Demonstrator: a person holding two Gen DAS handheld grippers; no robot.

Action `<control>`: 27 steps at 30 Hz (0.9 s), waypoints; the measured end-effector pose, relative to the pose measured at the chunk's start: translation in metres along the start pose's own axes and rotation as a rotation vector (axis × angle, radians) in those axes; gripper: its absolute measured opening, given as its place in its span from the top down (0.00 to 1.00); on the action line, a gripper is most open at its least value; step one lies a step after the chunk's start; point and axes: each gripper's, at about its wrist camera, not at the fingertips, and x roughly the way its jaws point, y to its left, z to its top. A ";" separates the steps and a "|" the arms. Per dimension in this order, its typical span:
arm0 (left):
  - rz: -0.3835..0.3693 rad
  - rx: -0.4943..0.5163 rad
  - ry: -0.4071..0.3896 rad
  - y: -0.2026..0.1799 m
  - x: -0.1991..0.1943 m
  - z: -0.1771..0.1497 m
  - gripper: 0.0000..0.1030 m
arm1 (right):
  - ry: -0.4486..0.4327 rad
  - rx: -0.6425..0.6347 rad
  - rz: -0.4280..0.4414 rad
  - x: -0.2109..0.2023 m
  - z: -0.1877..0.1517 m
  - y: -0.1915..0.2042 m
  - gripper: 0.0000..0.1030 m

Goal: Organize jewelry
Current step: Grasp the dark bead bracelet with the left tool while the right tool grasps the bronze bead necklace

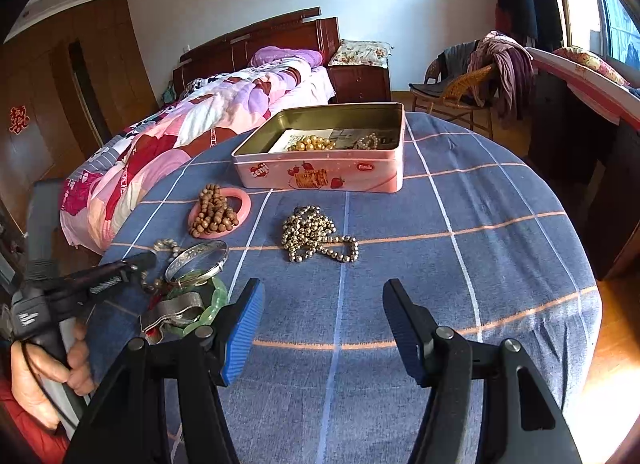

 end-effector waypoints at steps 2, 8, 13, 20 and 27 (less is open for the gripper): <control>-0.026 -0.026 -0.050 0.004 -0.010 0.000 0.90 | 0.001 -0.008 -0.004 0.002 0.003 -0.001 0.40; -0.104 -0.026 -0.173 0.000 -0.049 0.011 0.90 | 0.026 -0.015 0.016 0.026 0.030 -0.003 0.40; -0.156 -0.006 -0.241 -0.006 -0.071 0.023 0.90 | 0.075 -0.063 0.007 0.062 0.049 0.011 0.40; -0.164 0.024 -0.264 -0.012 -0.079 0.030 0.90 | 0.203 -0.150 -0.098 0.107 0.048 0.031 0.50; -0.161 0.032 -0.229 -0.017 -0.072 0.024 0.90 | 0.198 -0.067 -0.024 0.095 0.048 0.012 0.88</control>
